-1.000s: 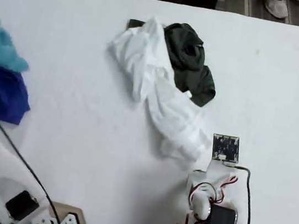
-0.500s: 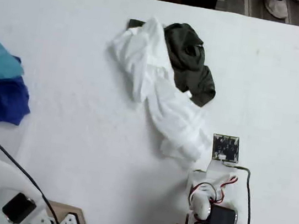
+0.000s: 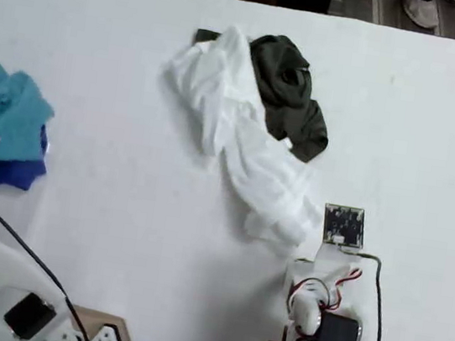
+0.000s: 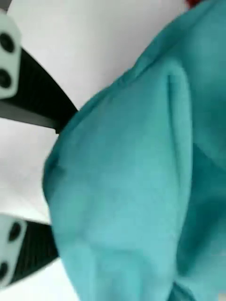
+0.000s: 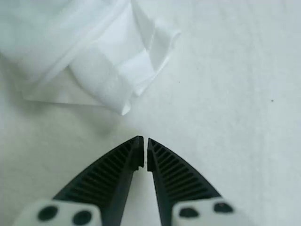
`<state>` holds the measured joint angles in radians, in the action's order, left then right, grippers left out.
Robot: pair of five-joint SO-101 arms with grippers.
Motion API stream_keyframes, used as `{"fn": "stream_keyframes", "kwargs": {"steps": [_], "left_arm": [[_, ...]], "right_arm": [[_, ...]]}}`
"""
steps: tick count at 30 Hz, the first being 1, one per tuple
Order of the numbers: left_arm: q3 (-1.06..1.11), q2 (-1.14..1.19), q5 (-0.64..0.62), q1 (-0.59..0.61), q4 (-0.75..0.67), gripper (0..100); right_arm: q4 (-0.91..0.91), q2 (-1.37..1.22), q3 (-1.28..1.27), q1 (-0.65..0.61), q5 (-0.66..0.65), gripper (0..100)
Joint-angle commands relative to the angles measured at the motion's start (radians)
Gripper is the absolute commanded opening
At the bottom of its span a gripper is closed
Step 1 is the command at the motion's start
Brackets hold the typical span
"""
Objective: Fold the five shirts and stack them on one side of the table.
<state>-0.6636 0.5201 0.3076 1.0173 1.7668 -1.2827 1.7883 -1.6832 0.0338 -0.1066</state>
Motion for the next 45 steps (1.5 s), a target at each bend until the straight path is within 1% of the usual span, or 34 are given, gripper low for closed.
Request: {"fn": "stream_keyframes", "kwargs": {"steps": [1,8,12,14,19,22,24,27,30,31,35,38,42,45], "left_arm": [[-0.165,-0.074,-0.106,-0.117,0.017,33],[-0.387,-0.074,-0.299,-0.479,0.012,33],[-0.404,-0.071,-0.382,-0.689,-0.029,33],[-0.387,-0.064,-0.414,-0.772,-0.052,33],[-0.334,0.018,-0.493,-0.933,-0.109,33],[-0.332,0.092,-0.525,-0.967,-0.104,33],[-0.332,0.126,-0.531,-0.957,-0.094,33],[-0.334,0.144,-0.526,-0.887,-0.051,33],[-0.323,0.152,-0.523,-0.781,-0.044,33],[-0.321,0.158,-0.505,-0.744,-0.046,33],[-0.298,0.255,-0.377,-0.623,-0.046,33],[-0.291,0.373,-0.321,-0.520,-0.057,33],[-0.306,0.471,-0.298,-0.362,-0.117,33],[-0.381,0.486,-0.298,-0.242,-0.121,33]], "right_arm": [[0.016,0.010,-0.009,-0.001,0.009,2.2],[0.016,0.010,-0.009,-0.001,0.009,2.2],[0.016,0.010,-0.009,-0.001,0.009,2.2],[0.016,0.010,-0.009,-0.001,0.009,2.2],[0.016,0.010,-0.009,-0.001,0.009,2.2],[0.016,0.010,-0.009,-0.001,0.009,2.2],[0.016,0.010,-0.009,-0.001,0.009,2.2],[0.016,0.010,-0.009,-0.001,0.009,2.2],[0.016,0.010,-0.009,-0.001,0.009,2.2],[0.016,0.010,-0.009,-0.001,0.009,2.2],[0.016,0.010,-0.009,-0.001,0.009,2.2],[0.016,0.010,-0.009,-0.001,0.009,2.2],[0.016,0.010,-0.009,-0.001,0.009,2.2],[0.016,0.010,-0.009,-0.001,0.009,2.2]]}}
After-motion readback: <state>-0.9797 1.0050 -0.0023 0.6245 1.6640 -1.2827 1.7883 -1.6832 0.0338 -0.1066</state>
